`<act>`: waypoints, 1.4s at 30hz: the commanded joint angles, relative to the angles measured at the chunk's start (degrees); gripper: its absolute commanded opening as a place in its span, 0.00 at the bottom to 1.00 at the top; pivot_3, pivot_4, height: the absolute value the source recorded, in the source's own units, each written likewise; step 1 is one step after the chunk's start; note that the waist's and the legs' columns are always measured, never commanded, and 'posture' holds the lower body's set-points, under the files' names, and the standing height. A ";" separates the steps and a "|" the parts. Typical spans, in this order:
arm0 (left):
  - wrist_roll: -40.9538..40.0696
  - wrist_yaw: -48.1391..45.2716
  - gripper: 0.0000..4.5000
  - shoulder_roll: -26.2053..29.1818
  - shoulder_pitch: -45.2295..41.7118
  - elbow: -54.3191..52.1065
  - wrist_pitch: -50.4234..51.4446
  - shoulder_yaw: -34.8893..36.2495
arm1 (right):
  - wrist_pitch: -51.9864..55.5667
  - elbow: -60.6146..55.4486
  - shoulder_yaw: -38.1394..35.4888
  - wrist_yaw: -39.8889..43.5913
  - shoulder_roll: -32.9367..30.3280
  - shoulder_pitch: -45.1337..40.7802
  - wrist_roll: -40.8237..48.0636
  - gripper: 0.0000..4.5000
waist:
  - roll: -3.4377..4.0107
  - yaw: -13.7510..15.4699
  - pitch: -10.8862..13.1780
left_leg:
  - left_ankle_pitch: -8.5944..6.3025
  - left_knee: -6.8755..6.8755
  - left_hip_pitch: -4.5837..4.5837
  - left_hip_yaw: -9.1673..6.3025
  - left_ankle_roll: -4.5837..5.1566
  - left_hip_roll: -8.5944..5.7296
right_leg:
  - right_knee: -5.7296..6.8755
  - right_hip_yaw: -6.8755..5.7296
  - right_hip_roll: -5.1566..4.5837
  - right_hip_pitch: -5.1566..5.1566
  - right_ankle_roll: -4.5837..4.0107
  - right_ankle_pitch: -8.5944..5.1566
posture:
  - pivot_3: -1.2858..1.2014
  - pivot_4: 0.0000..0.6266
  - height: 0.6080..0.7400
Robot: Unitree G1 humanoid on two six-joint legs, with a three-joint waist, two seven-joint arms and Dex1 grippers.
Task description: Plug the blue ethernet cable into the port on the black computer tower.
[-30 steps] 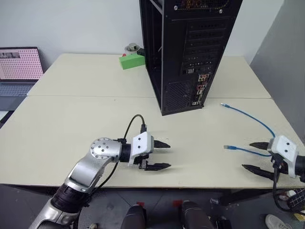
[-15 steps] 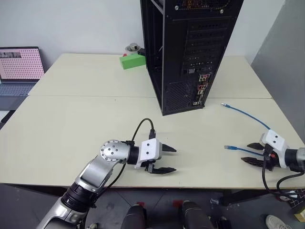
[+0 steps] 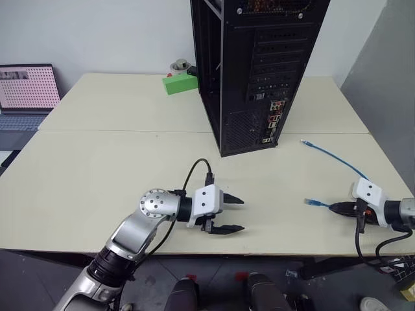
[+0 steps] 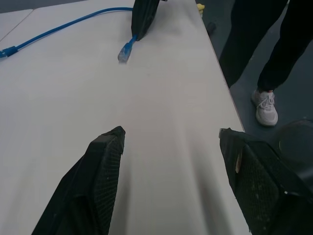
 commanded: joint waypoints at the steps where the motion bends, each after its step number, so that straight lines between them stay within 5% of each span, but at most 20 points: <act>1: -1.06 1.17 0.73 -1.12 -0.92 -1.71 0.51 1.12 | 2.26 -7.02 0.93 -0.14 0.55 -1.78 0.76 0.00 | 0.01 -0.05 0.00 | 0.00 0.00 0.00 0.00 0.00 0.00 | 0.01 0.00 0.00 0.00 0.00 0.00 | 0.52 0.24 1.00; 11: 2.17 4.68 0.73 -2.93 -2.82 1.55 0.87 0.27 | 17.74 -25.90 8.43 -1.36 6.81 -8.47 4.23 0.00 | 0.00 0.11 0.00 | 0.00 0.00 -0.01 -0.05 0.00 0.00 | 0.06 -0.03 0.01 -0.01 0.02 0.00 | 0.52 0.24 1.00; 20: 2.68 5.92 0.73 -4.22 -4.55 5.12 2.23 0.80 | 20.72 -27.04 13.74 -2.03 10.04 -13.76 3.84 0.00 | 0.00 0.28 0.00 | 0.00 0.00 -0.02 -0.05 0.00 0.00 | 0.04 -0.04 0.01 -0.03 0.02 0.00 | 0.52 0.24 1.00; 35: 1.24 4.85 0.07 -5.18 -5.61 5.59 5.02 1.18 | 19.56 -26.08 16.16 -2.76 11.09 -15.11 2.02 0.00 | 0.00 0.29 0.00 | 0.00 0.00 -0.04 -0.06 0.00 0.00 | 0.04 -0.05 0.01 -0.04 0.02 0.00 | 0.52 0.24 1.00; 42: 2.60 4.46 0.05 -4.72 -5.02 6.37 2.75 0.69 | 18.24 -25.50 16.84 -2.72 11.62 -15.60 0.85 0.00 | 0.01 0.27 0.00 | 0.00 0.00 -0.03 -0.06 0.00 0.00 | 0.05 -0.05 0.01 -0.04 0.02 0.01 | 0.52 0.24 1.00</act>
